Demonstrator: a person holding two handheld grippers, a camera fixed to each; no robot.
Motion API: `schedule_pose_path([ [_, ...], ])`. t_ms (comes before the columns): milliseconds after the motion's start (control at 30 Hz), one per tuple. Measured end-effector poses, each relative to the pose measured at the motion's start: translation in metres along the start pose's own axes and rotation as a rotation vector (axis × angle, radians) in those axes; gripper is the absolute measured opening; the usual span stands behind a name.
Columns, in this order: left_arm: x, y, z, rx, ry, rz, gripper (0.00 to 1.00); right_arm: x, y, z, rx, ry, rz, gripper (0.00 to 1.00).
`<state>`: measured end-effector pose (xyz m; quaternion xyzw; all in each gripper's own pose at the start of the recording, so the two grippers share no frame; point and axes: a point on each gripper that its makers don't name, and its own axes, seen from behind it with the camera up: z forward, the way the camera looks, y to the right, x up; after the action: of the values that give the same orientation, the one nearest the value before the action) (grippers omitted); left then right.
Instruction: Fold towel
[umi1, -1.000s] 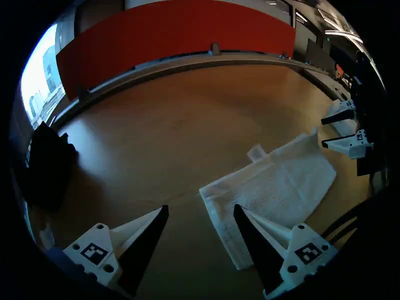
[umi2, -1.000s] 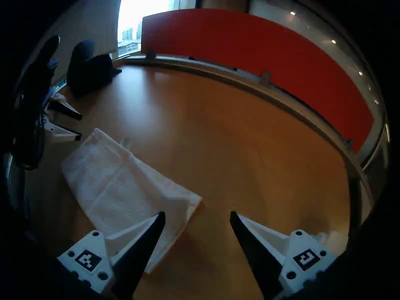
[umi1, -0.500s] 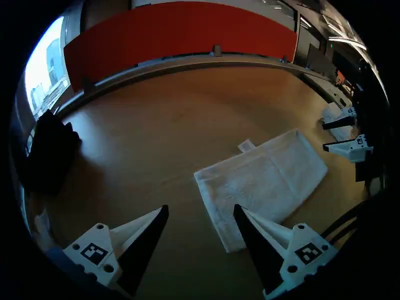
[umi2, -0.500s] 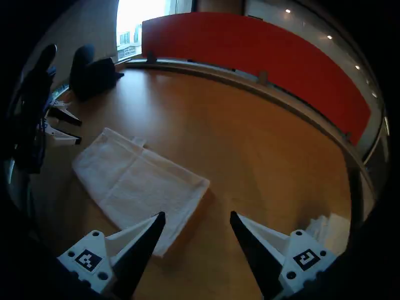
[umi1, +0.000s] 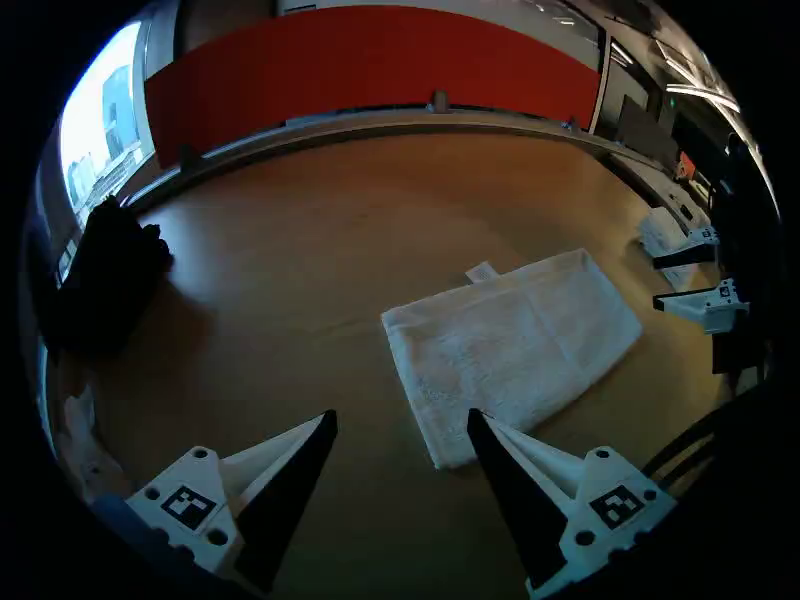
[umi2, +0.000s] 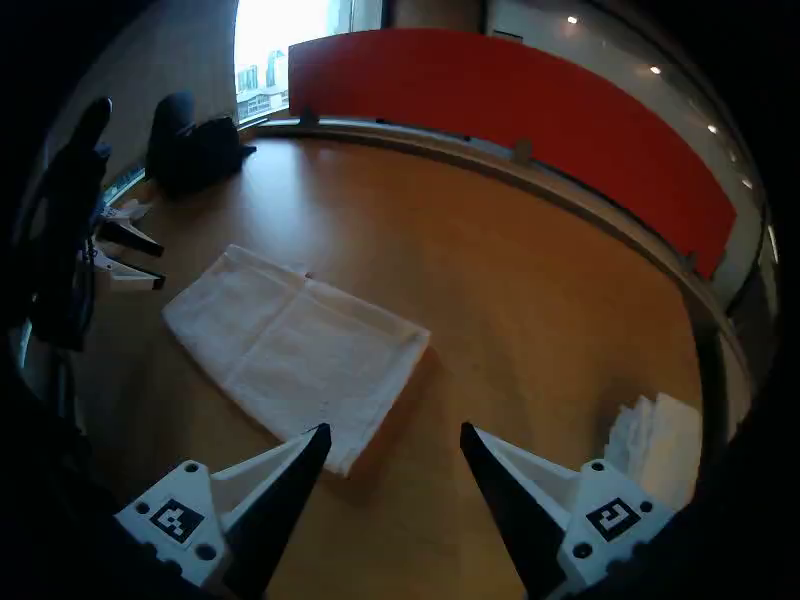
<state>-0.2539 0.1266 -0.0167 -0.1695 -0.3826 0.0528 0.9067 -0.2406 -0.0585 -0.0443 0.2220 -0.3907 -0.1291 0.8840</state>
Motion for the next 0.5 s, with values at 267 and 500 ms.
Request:
schedule_pose_path([
  [267, -0.003, -0.004, -0.007, 0.022, 0.011, -0.026, 0.97, -0.005, -0.002, -0.002, 0.025, -0.002, -0.026, 1.00],
  [500, -0.011, -0.009, -0.019, 0.050, 0.022, -0.064, 0.97, -0.004, -0.008, -0.001, 0.064, -0.004, -0.056, 1.00],
])
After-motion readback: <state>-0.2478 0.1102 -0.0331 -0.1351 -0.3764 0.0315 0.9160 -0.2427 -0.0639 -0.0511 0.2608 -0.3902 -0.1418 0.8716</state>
